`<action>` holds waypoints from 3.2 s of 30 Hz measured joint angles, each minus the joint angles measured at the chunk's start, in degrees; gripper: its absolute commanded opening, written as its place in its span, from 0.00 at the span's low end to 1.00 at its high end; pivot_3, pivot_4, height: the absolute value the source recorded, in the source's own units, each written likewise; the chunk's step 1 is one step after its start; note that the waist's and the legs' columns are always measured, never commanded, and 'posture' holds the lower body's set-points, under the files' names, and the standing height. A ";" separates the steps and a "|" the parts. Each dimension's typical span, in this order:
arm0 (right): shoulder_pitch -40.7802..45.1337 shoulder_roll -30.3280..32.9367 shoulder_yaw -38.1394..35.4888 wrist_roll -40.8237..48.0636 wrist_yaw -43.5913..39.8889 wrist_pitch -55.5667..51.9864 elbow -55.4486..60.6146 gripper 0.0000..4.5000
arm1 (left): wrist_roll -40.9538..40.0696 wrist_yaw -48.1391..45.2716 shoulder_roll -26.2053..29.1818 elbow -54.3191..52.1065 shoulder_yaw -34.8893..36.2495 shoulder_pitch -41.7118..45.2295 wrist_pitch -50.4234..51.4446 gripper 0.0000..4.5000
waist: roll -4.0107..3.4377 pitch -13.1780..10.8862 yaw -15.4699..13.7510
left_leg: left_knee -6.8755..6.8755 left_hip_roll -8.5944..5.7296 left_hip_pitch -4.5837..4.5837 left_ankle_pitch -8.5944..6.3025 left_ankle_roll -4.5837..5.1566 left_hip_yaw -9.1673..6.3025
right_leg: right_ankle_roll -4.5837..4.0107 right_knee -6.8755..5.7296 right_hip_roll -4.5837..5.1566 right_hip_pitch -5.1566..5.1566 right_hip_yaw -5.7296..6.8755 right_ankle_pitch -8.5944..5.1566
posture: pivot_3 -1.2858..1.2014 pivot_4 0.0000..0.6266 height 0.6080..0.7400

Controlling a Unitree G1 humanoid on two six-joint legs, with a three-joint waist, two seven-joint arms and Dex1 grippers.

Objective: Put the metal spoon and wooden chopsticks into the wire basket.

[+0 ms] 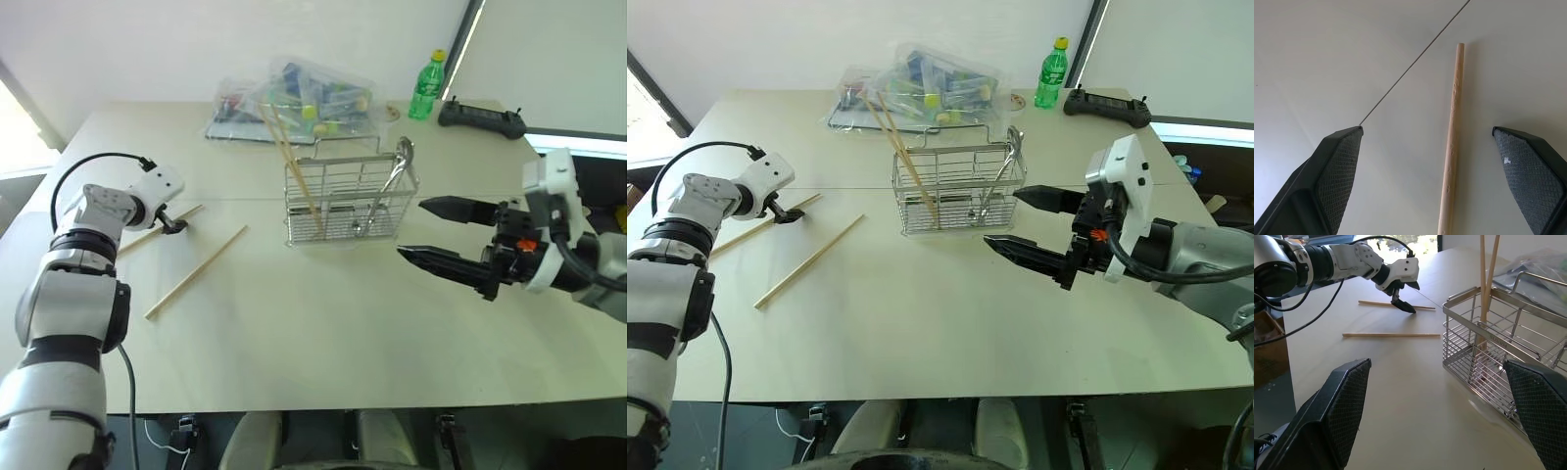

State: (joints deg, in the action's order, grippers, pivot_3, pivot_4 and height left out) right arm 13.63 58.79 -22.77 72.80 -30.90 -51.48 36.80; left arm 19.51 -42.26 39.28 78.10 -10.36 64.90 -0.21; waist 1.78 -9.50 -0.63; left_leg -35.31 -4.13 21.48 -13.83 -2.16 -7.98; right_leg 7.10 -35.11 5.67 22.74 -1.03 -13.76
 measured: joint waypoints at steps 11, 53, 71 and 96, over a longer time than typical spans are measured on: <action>-0.43 -0.16 -0.20 0.01 1.76 0.03 0.09 1.00 | 0.30 -1.89 -0.86 -0.02 0.35 0.08 1.99 0.50 | 0.00 0.00 0.01 | 0.01 0.01 0.01 0.00 0.00 0.00 | 0.00 0.01 0.00 0.01 0.00 0.00 | 0.52 0.24 0.95; -3.02 -1.63 -0.34 -4.02 2.27 1.87 -0.54 1.00 | -10.66 -4.75 -1.12 -0.17 13.61 6.69 4.09 0.03 | 0.22 -0.11 -0.12 | -0.05 -0.03 0.54 0.01 -0.01 -0.05 | 0.06 0.05 -0.01 0.44 0.05 0.05 | 0.52 0.24 0.95; -4.92 -6.54 2.09 -7.40 3.10 4.00 0.13 1.00 | -54.96 0.39 -9.98 -60.95 36.93 3.00 38.87 0.03 | 0.17 -0.09 1.28 | 0.00 0.02 0.02 0.01 -0.02 -0.04 | 0.07 0.04 -0.04 0.03 -0.12 0.05 | 0.52 0.24 0.95; -3.66 -8.87 2.94 -9.00 5.29 4.68 -0.73 1.00 | -54.64 12.33 -24.65 -74.32 23.99 -8.15 29.62 0.03 | 0.12 -0.07 -0.11 | 0.01 -0.01 0.00 0.02 -0.05 0.10 | 0.05 0.18 -0.06 -0.05 -0.18 0.04 | 0.52 0.24 0.95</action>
State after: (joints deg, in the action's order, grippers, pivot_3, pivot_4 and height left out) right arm 9.97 49.91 -19.83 63.80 -25.60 -46.81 36.07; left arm -35.13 -29.93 14.64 3.78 13.63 56.74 29.42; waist 1.90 -9.56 -0.75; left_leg -35.31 -4.14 21.48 -13.81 -2.20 -7.88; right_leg 7.14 -34.93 5.60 22.69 -1.20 -13.72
